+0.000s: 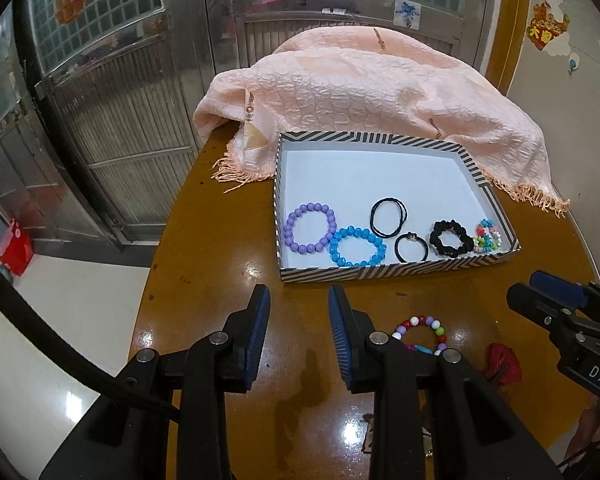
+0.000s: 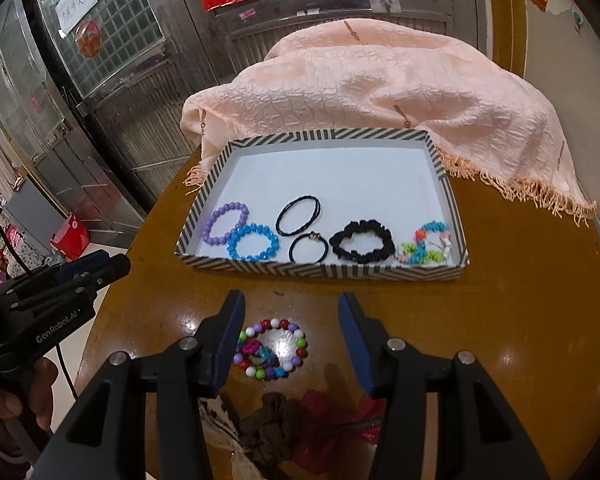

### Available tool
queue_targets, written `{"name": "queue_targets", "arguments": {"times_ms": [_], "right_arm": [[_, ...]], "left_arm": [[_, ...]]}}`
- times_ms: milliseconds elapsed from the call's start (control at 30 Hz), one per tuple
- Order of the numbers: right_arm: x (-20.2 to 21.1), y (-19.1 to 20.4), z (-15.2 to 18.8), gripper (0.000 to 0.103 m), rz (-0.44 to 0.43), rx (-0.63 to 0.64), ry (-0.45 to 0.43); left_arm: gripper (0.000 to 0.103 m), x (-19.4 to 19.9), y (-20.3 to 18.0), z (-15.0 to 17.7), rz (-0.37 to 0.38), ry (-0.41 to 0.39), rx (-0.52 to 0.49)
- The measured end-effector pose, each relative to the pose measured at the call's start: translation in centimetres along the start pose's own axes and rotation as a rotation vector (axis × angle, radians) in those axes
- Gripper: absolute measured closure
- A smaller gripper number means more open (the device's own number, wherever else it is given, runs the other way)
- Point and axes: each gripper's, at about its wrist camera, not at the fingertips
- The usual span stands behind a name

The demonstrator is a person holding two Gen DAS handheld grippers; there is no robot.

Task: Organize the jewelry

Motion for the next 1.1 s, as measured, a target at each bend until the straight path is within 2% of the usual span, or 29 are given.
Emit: {"name": "queue_targets", "arguments": {"times_ms": [433, 700, 1100], "right_arm": [[2.4, 0.4, 1.3, 0.048, 0.02, 0.003, -0.028], [2.4, -0.1, 2.0, 0.048, 0.04, -0.019, -0.018], [2.1, -0.9, 2.0, 0.048, 0.072, -0.009, -0.002]], "left_arm": [[0.077, 1.4, -0.4, 1.5, 0.015, -0.02, -0.019], [0.077, 1.4, -0.4, 2.1, 0.01, -0.018, -0.042], [0.077, 0.4, 0.1, 2.2, 0.02, 0.005, -0.025]]}}
Point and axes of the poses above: each gripper's, at about its wrist camera, not at the fingertips, and x roughly against the way its jaws point, y to its left, z to its underside, and after that the axes turned 5 degrees about -y, right-handed
